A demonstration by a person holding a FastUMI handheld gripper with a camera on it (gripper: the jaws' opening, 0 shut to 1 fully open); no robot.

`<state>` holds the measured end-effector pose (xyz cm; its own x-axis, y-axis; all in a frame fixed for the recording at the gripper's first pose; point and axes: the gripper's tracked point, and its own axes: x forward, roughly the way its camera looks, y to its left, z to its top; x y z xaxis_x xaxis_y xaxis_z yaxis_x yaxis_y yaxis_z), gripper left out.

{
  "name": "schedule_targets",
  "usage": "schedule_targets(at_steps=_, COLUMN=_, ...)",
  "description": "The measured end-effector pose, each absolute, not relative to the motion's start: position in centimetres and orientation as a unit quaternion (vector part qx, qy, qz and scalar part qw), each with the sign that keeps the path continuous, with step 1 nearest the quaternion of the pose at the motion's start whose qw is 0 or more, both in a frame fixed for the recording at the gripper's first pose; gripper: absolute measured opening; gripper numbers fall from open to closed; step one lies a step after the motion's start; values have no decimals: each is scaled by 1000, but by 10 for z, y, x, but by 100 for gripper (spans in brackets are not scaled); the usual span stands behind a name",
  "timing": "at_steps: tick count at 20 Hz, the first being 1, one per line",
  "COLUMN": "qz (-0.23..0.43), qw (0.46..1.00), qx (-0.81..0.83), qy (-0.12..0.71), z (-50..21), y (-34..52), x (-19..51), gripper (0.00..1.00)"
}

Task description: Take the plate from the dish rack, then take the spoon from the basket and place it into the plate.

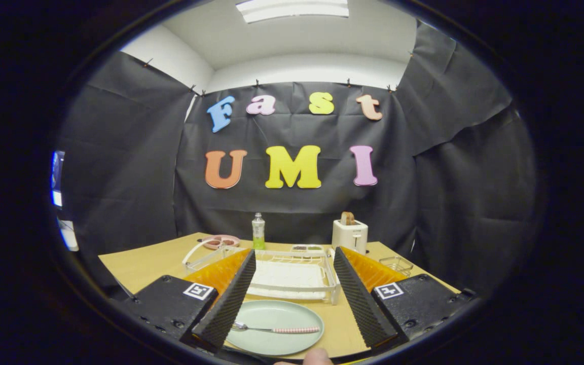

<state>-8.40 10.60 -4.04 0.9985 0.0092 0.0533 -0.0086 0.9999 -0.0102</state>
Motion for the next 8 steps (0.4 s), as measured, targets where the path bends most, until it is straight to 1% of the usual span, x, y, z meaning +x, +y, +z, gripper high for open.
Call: schedule_targets(at_steps=8, qz=1, qw=1000, qx=1, qy=-19, z=-43, y=102, x=-83, gripper=100)
